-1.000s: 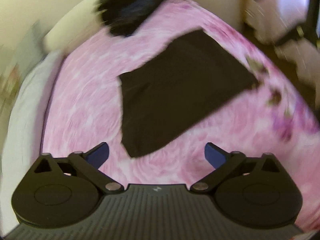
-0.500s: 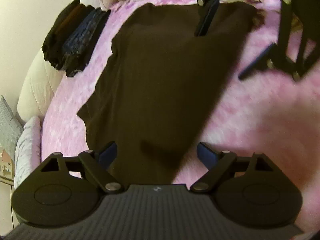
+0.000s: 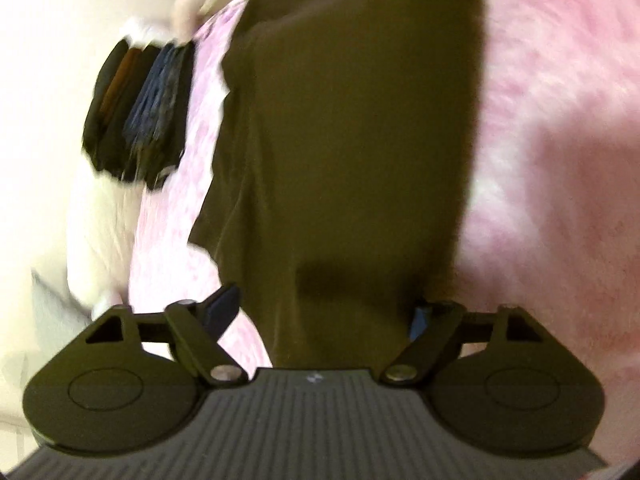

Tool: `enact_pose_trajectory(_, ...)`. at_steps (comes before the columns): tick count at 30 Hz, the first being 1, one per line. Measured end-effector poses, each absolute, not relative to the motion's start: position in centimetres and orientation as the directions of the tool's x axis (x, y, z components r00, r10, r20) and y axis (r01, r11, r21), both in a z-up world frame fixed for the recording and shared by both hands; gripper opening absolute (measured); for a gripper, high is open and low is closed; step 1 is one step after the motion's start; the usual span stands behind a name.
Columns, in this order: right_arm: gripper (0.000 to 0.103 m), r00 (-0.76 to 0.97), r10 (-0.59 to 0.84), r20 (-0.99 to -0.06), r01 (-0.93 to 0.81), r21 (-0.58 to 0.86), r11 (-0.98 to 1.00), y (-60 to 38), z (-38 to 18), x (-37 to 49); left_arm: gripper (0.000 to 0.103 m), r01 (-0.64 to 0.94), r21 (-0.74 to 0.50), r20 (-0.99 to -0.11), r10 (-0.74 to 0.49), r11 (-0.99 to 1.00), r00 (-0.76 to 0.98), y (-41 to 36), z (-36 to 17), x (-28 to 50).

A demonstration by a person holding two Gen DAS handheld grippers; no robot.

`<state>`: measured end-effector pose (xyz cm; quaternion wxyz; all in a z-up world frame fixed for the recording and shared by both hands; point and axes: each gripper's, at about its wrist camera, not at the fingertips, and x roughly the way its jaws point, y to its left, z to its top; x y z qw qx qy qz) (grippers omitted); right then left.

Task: Fold clothes
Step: 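Grasp the folded shirt with the left gripper while the right gripper grasps its other end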

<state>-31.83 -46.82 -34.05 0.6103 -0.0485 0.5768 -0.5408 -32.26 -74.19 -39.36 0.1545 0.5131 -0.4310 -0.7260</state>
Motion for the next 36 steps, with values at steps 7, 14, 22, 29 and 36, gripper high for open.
enact_pose_trajectory(7, 0.057, -0.27, -0.714, -0.646, 0.585, -0.699, 0.412, -48.2, -34.6, -31.4, 0.028, -0.227, 0.745, -0.661, -0.651, -0.627, -0.373, -75.1, -39.3, -33.2)
enact_pose_trajectory(14, 0.008, -0.24, -0.666, -0.706, 0.595, -0.649, 0.474, -48.1, -33.4, -32.7, 0.01, -0.226, 0.714, -0.696, -0.637, -0.662, -0.333, -74.8, -36.4, -33.9)
enact_pose_trajectory(22, 0.006, -0.194, -0.723, -0.663, 0.546, -0.685, 0.482, -47.8, -24.7, -35.6, 0.01, -0.189, 0.711, -0.695, -0.634, -0.678, -0.341, -73.3, -25.5, -34.9)
enact_pose_trajectory(29, 0.006, -0.193, -0.765, -0.615, 0.494, -0.734, 0.465, -46.3, -15.7, -38.7, 0.01, -0.069, 0.687, -0.693, -0.623, -0.723, -0.363, -71.2, -16.2, -37.9)
enact_pose_trajectory(36, 0.006, -0.19, -0.779, -0.597, 0.508, -0.739, 0.443, -44.4, -10.4, -43.5, 0.01, -0.045, 0.689, -0.687, -0.633, -0.723, -0.356, -68.7, -10.7, -42.6)
